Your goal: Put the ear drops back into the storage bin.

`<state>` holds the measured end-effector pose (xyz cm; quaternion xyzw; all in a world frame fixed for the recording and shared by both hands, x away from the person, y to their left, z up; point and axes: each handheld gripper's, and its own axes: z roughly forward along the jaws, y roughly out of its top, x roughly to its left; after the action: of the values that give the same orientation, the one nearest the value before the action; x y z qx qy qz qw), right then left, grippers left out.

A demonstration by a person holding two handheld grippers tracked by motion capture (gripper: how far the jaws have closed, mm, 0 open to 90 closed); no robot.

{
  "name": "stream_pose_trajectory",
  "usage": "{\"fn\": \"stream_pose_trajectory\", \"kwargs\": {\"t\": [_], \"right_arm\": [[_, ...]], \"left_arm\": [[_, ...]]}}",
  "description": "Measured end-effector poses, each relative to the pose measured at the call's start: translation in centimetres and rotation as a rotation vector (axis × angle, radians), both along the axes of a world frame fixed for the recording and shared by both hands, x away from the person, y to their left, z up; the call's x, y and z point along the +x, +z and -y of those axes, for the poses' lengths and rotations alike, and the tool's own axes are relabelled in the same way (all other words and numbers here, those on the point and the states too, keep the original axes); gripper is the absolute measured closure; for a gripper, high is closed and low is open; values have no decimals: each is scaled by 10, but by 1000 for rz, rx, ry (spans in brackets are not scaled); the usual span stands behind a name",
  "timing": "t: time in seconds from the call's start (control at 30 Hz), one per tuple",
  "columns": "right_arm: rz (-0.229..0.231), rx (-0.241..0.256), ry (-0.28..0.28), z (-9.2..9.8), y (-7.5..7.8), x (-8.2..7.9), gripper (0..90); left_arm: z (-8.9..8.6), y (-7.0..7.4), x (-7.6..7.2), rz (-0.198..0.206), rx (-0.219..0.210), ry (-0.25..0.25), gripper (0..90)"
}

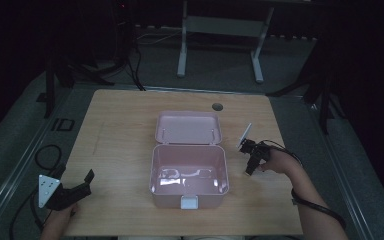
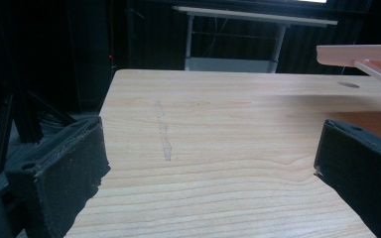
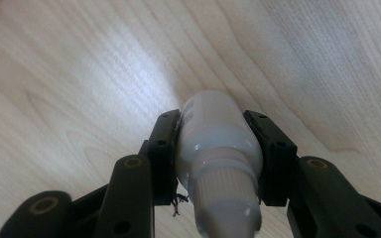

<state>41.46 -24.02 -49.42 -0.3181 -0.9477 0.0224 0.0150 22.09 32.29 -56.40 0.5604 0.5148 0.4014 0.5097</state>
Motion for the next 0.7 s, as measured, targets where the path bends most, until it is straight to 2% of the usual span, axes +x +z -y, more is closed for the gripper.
{"fn": "stream_pose_trajectory", "kwargs": {"t": [0.17, 0.2, 0.27, 0.37, 0.4, 0.47, 0.5, 0.63, 0.7], "right_arm": [[-8, -4, 120, -2, 4, -10, 594], [-8, -4, 120, -2, 4, -10, 594], [-23, -26, 154, -3, 4, -15, 594], [-20, -34, 166, -3, 3, -16, 594], [-20, -37, 215, -4, 3, -22, 595], [-20, -36, 231, -5, 4, -24, 594], [-9, -35, 277, -5, 6, -29, 594], [10, -33, 312, -3, 8, -34, 594], [21, -39, 366, 0, 10, -39, 595]], "left_arm": [[0, 0, 0, 0, 0, 0, 4], [0, 0, 0, 0, 0, 0, 4], [0, 0, 0, -1, 0, 0, 4], [0, 0, 0, 0, 0, 1, 4], [0, 0, 0, 0, 1, 1, 4], [0, 0, 0, 0, 2, 0, 4], [0, 0, 0, -1, 1, 1, 4], [0, 0, 0, -1, 2, 1, 4], [0, 0, 0, -2, 3, 2, 4]]}}
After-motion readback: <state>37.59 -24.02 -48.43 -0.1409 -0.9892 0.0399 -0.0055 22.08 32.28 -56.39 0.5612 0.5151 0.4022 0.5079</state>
